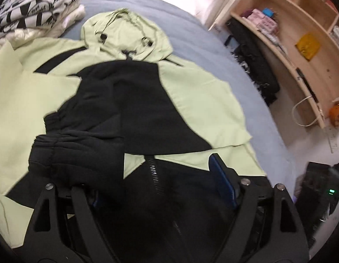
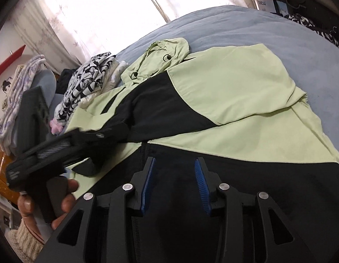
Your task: Fold large clothes
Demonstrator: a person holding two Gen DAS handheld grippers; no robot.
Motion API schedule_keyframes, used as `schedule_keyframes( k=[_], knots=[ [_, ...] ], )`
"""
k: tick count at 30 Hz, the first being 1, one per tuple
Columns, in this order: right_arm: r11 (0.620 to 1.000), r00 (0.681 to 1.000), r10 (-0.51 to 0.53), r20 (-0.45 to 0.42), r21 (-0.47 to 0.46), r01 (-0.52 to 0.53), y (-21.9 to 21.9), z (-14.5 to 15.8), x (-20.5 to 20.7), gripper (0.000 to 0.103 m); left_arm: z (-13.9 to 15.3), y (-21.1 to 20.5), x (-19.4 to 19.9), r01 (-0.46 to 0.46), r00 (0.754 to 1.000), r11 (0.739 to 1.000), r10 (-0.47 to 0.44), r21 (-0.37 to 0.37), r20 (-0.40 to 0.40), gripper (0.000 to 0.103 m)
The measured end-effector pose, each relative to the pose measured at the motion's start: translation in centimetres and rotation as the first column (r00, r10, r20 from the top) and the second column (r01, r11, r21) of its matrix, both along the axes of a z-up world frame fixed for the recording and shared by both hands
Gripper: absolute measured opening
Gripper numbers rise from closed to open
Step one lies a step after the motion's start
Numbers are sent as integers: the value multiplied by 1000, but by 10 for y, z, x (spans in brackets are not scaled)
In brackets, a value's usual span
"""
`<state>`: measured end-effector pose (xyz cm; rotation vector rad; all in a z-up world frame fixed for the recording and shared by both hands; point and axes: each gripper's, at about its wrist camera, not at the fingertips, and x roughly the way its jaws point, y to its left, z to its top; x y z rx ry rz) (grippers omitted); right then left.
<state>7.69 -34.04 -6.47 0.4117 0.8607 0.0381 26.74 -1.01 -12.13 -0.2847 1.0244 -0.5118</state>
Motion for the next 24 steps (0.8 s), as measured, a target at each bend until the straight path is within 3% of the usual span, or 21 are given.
schedule_keyframes(
  k=[5,6,8,10,16,20,22,24],
  knots=[
    [1000,1000,17,2,-3,-17,12,3,4,42,14,19,-10,0,1000,998,0,-65,-2,81],
    [1000,1000,20,2,-2,-20,15,4,5,46,13,24,-14,-7,1000,996,6,-88,-13,81],
    [1000,1000,20,7,0,-20,19,5,5,67,6,32,-22,-1,999,991,-4,-136,-39,82],
    [1000,999,25,23,-10,-25,25,9,4,72,0,38,-28,1,998,990,-9,-142,-54,82],
    [995,996,85,31,-62,-83,49,19,9,72,-16,63,-45,-36,998,988,26,-152,-64,82],
    [986,990,136,36,-102,-132,64,26,14,72,-10,101,-66,-146,989,979,144,-144,-27,82],
    [977,983,180,33,-122,-175,76,29,20,72,-7,124,-78,-248,969,964,248,-99,-11,82],
    [961,972,236,23,-154,-229,92,31,27,72,-7,151,-90,-364,931,929,364,-58,-11,82]
  ],
)
